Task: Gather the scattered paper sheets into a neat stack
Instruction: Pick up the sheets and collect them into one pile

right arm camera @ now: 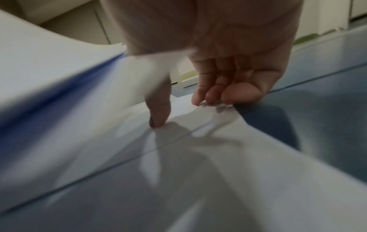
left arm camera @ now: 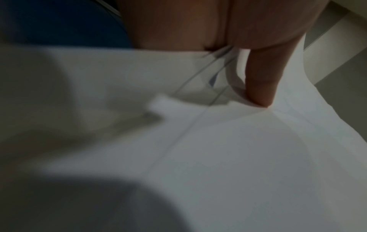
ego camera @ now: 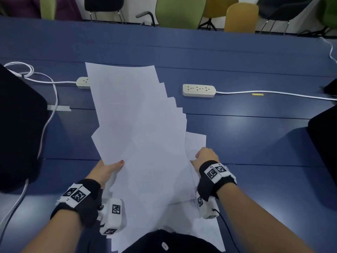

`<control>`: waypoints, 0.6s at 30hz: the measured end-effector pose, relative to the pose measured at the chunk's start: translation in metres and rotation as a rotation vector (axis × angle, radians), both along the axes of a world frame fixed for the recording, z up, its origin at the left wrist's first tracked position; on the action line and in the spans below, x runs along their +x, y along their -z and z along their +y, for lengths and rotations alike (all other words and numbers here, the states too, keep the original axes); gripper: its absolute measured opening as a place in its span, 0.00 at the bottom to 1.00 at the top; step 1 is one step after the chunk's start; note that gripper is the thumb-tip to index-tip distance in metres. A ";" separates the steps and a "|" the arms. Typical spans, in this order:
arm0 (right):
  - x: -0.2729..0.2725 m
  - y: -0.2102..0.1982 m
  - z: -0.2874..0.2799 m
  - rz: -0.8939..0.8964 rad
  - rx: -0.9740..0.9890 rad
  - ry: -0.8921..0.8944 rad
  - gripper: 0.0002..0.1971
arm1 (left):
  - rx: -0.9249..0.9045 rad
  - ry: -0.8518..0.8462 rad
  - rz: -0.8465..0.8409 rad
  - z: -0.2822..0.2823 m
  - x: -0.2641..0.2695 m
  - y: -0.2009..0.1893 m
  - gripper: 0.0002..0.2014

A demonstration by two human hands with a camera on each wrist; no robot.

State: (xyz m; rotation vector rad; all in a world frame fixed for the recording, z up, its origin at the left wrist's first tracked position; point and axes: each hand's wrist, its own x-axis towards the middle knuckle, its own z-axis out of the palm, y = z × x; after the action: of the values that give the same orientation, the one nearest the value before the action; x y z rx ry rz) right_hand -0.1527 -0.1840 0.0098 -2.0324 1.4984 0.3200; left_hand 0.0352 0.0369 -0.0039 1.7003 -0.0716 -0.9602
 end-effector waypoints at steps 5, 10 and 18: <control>-0.006 -0.012 0.011 -0.023 0.058 0.007 0.19 | 0.003 0.029 0.017 -0.002 0.001 -0.003 0.23; -0.027 -0.009 0.021 -0.074 0.077 0.095 0.12 | 0.006 0.044 0.023 -0.003 -0.001 -0.004 0.26; -0.029 0.002 0.010 -0.348 0.191 0.432 0.33 | 0.017 0.074 0.027 -0.008 -0.005 -0.007 0.29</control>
State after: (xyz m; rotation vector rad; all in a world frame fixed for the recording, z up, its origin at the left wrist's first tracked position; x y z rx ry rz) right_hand -0.1813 -0.1738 0.0074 -1.4757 1.5639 -0.0621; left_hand 0.0301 0.0290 0.0036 1.7101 -0.1093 -1.0413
